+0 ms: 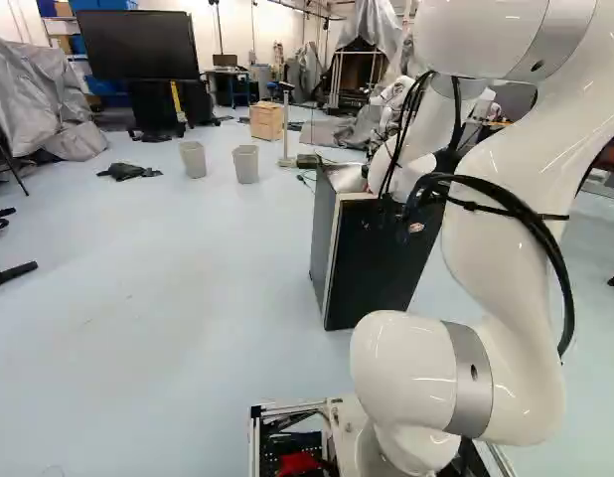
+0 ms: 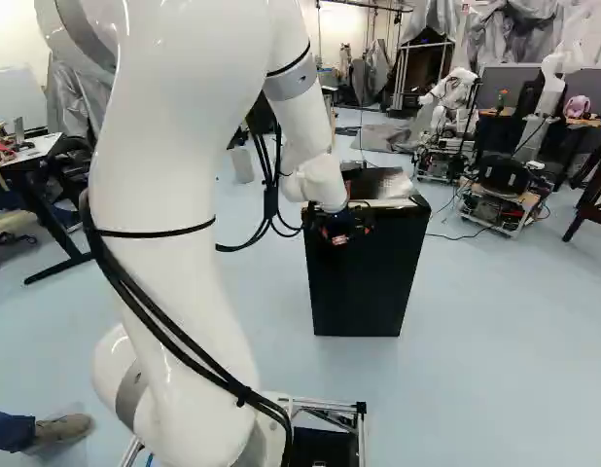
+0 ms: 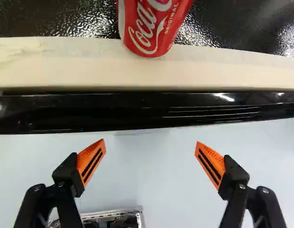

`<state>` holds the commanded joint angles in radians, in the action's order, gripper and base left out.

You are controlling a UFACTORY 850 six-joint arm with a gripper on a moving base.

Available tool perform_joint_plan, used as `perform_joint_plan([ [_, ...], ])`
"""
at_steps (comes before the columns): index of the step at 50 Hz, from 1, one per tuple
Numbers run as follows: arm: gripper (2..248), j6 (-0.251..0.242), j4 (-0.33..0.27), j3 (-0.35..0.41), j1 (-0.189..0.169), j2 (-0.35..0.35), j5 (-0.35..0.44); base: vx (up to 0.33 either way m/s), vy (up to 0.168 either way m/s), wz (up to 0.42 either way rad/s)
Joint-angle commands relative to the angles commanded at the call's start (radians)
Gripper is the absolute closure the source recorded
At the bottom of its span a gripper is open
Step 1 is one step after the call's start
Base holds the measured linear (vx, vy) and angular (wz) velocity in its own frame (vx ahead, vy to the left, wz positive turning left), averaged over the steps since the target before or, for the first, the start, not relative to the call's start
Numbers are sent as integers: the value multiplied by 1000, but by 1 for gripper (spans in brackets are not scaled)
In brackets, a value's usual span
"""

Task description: Grab a drink from the fridge

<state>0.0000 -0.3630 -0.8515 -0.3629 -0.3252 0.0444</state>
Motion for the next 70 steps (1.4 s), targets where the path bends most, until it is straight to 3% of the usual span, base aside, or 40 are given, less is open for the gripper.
perform_joint_plan([
  [42,3,0,0,-32,8,-25,0,0,0,0],
  [58,3,0,5,30,-8,24,0,0,0,0],
  [70,3,0,66,89,-19,71,2,0,0,0],
])
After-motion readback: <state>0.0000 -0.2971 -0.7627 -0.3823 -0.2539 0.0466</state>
